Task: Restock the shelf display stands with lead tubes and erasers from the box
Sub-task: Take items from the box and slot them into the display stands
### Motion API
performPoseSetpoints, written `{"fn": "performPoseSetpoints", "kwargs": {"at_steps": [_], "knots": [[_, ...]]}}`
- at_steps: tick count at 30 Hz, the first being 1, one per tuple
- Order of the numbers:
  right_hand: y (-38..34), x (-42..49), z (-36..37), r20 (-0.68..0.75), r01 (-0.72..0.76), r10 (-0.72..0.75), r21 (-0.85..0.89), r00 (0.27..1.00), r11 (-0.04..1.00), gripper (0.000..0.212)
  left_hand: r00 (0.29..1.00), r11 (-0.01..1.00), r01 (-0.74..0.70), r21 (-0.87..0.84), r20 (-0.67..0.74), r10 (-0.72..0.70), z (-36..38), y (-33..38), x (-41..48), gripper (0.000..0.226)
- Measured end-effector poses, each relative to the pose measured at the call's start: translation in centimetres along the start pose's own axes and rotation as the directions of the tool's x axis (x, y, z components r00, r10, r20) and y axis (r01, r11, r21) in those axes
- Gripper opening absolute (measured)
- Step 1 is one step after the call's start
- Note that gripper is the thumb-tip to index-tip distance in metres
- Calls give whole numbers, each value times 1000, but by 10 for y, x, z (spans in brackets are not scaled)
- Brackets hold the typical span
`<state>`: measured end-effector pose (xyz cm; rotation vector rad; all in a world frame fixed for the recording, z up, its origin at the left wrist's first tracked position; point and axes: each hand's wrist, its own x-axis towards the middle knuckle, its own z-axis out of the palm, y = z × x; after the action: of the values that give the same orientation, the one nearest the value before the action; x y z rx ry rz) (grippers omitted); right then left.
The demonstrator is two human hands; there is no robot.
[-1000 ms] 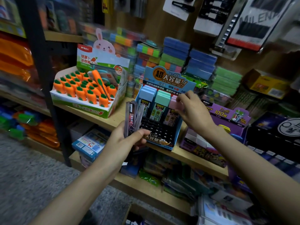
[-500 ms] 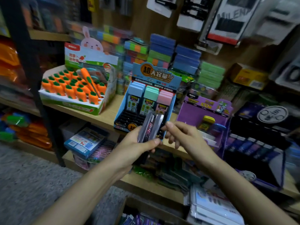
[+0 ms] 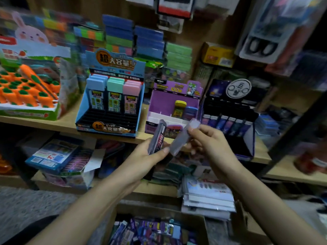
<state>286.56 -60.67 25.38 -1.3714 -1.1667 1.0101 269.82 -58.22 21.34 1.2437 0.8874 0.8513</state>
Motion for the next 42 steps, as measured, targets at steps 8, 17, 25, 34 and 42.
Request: {"fn": "performPoseSetpoints", "kwargs": {"at_steps": [8, 17, 25, 34, 42], "knots": [[11, -29, -19, 194, 504, -465, -345, 864, 792, 20, 985, 758, 175, -629, 116, -131, 29, 2, 4, 30], [20, -49, -29, 273, 472, -385, -487, 882, 735, 44, 998, 926, 64, -373, 44, -51, 24, -3, 2, 18], [17, -40, -27, 122, -31, 33, -22, 992, 999, 22, 977, 979, 20, -205, 211, 24, 44, -13, -3, 31], [-18, 6, -102, -312, 217, -255, -151, 915, 964, 6, 1000, 988, -21, -155, -23, 17, 44, -14, 14, 15], [1, 51, -122, -313, 292, -414, -369, 855, 882, 16, 998, 978, 60, -198, 24, -56, 39, -11, 17, 42]]}}
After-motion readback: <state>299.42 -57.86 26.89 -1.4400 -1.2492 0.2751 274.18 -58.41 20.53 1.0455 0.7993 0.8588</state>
